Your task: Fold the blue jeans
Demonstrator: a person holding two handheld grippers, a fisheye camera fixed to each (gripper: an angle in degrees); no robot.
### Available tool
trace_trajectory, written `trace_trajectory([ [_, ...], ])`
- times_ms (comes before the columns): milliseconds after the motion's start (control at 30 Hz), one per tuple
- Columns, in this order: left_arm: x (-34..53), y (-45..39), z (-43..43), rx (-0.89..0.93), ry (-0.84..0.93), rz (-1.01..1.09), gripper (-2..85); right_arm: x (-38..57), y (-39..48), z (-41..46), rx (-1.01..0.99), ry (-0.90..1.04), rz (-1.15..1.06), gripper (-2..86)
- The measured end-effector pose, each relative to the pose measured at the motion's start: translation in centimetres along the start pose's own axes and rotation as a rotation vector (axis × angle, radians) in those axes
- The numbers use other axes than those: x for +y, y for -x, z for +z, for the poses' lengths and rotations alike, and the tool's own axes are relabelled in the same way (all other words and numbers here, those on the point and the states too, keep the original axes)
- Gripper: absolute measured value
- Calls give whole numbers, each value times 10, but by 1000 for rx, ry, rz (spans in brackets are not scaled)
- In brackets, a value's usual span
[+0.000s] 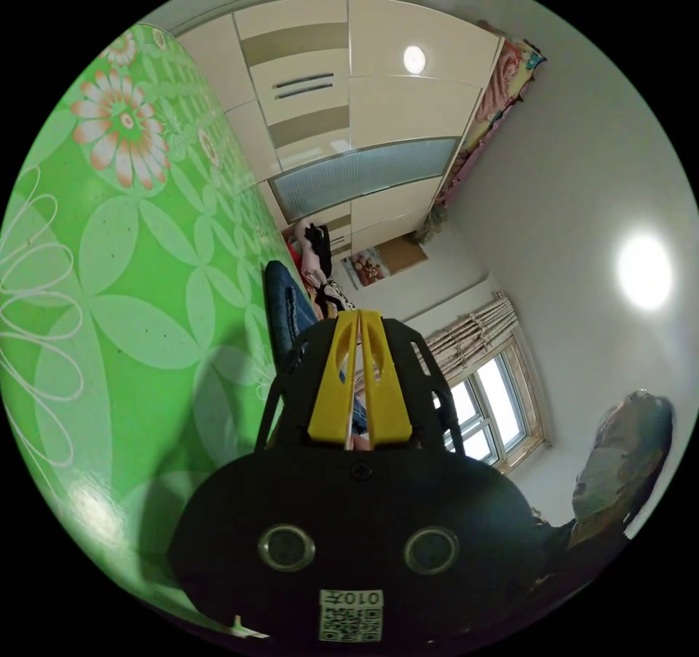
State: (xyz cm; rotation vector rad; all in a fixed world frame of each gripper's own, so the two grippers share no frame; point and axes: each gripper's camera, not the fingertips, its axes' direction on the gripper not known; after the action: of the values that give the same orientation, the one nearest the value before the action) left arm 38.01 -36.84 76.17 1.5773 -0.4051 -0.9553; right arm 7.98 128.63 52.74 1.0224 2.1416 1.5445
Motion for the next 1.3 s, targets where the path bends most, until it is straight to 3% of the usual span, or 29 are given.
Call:
trace_trajectory([
  [67,-2,1,1,1,0,0,-1,3,-4,-14,-65,-60,32,49],
  [167,-6,3,3,11,5,-2,-1,10,16,-38,-498,-19,-95,51],
  [233,-8,5,5,14,8,-6,-2,38,78,-75,-816,-42,-414,69],
  [300,-9,7,5,23,3,-9,-1,68,137,-100,-880,-19,-617,76],
  [367,-12,9,5,29,-6,-15,-1,104,194,-124,-877,-13,-802,77],
  [500,-18,12,11,29,16,-14,-1,183,296,-165,-614,-108,-1083,68],
  [633,-24,17,16,49,23,-21,-1,234,356,-184,-333,-242,-1161,48],
  [700,-26,20,18,62,19,-27,-1,246,371,-186,-299,-260,-1173,44],
  [1067,-40,31,37,100,26,-43,-1,212,374,-158,-579,47,-1063,63],
  [1300,-46,35,53,102,26,-39,-1,207,358,-157,-660,60,-1015,101],
])
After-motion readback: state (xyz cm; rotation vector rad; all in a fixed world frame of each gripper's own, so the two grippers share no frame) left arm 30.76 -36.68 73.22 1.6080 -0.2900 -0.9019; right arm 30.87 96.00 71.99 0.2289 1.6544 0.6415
